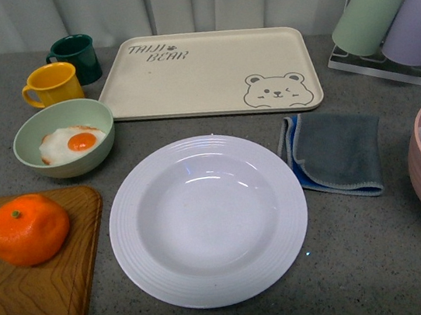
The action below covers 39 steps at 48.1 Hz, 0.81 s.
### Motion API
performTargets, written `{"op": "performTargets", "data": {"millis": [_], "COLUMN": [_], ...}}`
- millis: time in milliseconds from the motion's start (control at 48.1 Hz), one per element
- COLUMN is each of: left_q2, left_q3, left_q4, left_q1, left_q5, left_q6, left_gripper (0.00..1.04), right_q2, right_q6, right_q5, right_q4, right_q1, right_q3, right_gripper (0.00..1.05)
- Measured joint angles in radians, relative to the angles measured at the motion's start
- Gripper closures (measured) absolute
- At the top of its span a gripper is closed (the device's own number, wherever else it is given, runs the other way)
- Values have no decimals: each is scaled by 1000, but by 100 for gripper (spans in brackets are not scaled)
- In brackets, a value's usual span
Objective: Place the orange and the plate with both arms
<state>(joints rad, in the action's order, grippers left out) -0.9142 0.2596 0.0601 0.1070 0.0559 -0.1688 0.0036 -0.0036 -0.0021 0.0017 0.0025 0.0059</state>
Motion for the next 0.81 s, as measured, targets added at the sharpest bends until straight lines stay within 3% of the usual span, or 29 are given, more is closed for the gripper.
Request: {"op": "performTargets", "data": {"millis": [332,810], "left_q2": [-492,-711], "left_q3": [167,323], "left_q4": [54,44], "left_q1": [-6,-28], "left_q5": [24,-23], "left_q6": [-21,-27], "left_gripper": [7,7], "right_q2": [0,0], "right_q6": [0,0], "right_q5": [0,0], "right_q4": [0,0], "right_q1": [0,0], "right_q3": [0,0], "right_gripper": [9,9]}}
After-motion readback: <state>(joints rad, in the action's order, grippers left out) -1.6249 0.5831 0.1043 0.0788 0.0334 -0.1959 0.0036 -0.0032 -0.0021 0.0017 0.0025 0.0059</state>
